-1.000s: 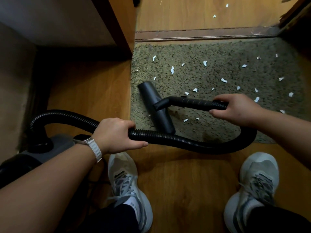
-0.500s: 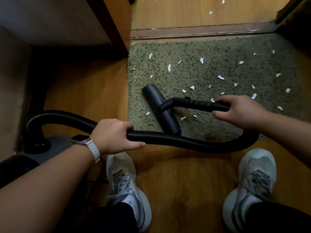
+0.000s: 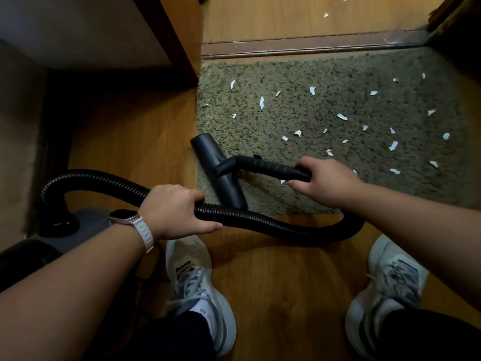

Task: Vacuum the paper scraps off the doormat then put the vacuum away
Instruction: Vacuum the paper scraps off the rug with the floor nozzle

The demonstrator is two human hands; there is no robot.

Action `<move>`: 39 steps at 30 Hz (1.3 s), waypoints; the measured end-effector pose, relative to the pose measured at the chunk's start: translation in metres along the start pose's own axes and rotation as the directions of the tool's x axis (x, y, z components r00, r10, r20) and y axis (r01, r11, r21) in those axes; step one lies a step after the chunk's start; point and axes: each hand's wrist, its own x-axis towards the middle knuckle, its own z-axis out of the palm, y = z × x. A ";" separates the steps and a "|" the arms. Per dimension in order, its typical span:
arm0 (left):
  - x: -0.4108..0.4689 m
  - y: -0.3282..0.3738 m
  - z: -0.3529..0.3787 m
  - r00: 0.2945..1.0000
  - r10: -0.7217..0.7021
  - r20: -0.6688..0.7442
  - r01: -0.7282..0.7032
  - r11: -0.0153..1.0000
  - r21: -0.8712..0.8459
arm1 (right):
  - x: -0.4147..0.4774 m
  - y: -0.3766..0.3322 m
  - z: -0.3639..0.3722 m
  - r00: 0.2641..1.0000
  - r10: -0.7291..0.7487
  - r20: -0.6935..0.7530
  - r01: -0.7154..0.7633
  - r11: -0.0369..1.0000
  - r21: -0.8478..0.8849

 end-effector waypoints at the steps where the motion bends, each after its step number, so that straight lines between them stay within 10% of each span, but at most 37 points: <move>1: 0.001 0.000 -0.001 1.000 -0.005 0.002 0.005 1.000 -0.001 | 0.000 0.004 -0.003 1.000 0.018 -0.005 -0.018 0.999 0.027; 21: 0.002 -0.002 -0.004 1.000 -0.017 -0.026 0.016 0.999 -0.034 | -0.001 0.024 -0.030 0.997 0.042 -0.070 -0.034 0.993 0.111; 32: 0.003 0.002 0.000 1.000 -0.002 -0.022 0.002 1.000 0.008 | -0.004 -0.017 -0.008 0.953 -0.300 -0.036 0.277 0.917 -0.288; 39: 0.002 0.000 -0.001 1.000 -0.006 -0.015 0.006 1.000 0.015 | -0.001 -0.001 -0.022 0.998 -0.061 -0.032 0.058 0.996 -0.067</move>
